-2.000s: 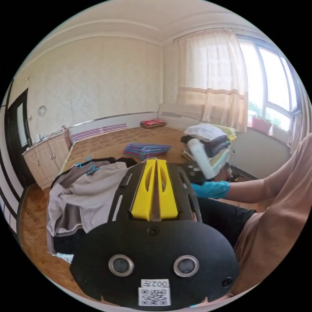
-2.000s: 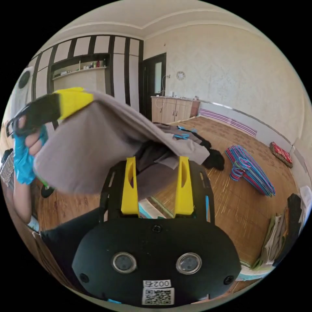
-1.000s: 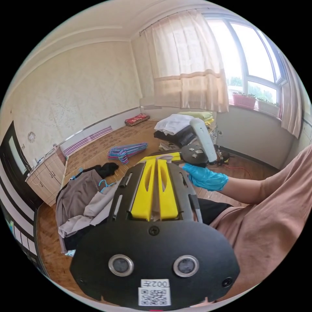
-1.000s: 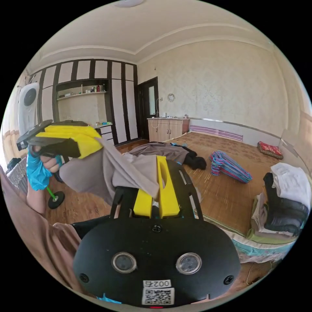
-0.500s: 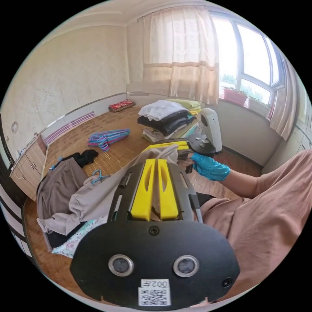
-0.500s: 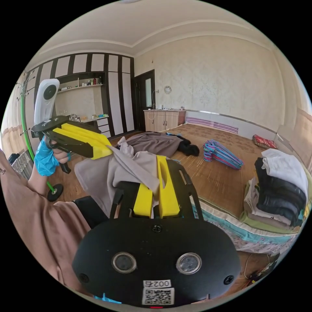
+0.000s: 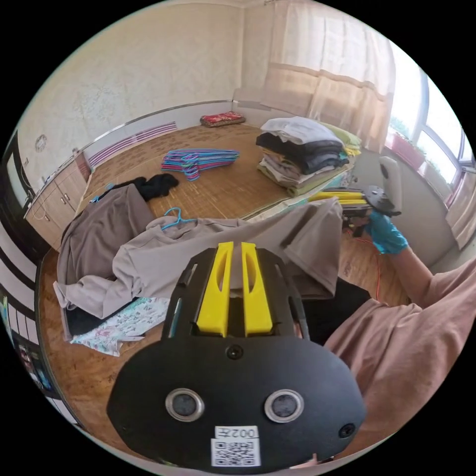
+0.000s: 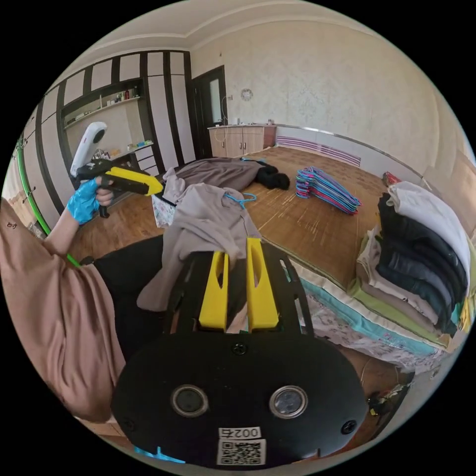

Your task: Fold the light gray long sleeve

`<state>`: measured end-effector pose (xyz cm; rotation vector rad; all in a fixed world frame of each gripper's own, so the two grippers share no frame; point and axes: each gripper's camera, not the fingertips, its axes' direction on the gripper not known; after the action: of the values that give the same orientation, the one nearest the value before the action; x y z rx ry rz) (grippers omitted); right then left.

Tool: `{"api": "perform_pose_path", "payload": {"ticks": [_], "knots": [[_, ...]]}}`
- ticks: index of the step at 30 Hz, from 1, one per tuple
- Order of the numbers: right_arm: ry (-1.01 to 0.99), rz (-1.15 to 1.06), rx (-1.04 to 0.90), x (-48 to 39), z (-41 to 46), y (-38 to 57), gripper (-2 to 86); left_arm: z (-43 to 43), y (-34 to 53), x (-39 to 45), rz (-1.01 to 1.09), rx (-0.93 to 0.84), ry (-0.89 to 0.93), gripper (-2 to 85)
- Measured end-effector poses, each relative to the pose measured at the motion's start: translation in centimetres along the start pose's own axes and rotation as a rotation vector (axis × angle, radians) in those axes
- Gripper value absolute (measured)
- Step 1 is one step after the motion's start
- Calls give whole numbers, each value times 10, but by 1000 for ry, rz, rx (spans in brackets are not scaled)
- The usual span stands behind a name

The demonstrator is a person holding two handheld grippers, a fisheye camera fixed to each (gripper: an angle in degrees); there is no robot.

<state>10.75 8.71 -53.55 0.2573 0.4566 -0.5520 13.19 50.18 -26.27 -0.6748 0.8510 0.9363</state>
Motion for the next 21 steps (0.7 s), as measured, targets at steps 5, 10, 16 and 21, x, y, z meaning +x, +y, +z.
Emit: {"api": "perform_pose_path", "payload": {"ticks": [5,10,16,21], "knots": [[83,-29,-60,24,-15,2,63,12,-29,-14,-25,-13,-63,10],[122,7,-6,43,-9,-10,59,24,-59,-26,-51,0,-110,16],[48,0,-1,45,75,-53,61,40,-83,-43,-85,-5,-110,18],[-33,23,-13,49,173,-97,70,51,-95,-61,-104,-27,-142,18]]}}
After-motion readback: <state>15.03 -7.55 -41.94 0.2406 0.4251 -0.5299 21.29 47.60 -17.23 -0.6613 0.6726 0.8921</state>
